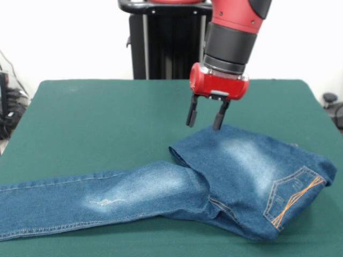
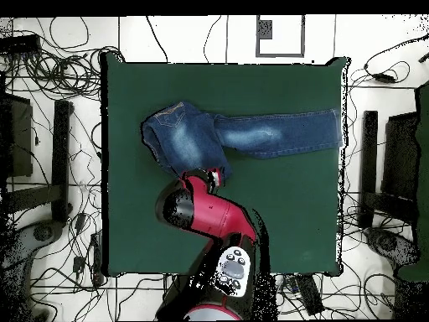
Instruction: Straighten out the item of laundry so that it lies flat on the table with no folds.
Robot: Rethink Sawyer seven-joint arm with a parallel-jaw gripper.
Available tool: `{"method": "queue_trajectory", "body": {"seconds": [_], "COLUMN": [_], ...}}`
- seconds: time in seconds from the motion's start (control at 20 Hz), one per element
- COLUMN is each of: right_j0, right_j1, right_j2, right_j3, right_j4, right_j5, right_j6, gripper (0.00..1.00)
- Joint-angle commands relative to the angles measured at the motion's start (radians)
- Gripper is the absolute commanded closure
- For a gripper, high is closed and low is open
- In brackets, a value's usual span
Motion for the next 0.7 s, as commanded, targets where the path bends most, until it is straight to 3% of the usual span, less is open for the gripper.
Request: {"method": "queue_trajectory", "body": {"seconds": [0.05,0.7], "right_j0": [0.029,0.025], "right_j1": [0.049,0.026], "right_j2": [0.064,0.106], "right_j3": [0.063,0.09], "right_j4": [0.03,0.032], "right_j5": [0.017,0.044], "right_j6": [0.27,0.273], "gripper": [0.0,0.0]}}
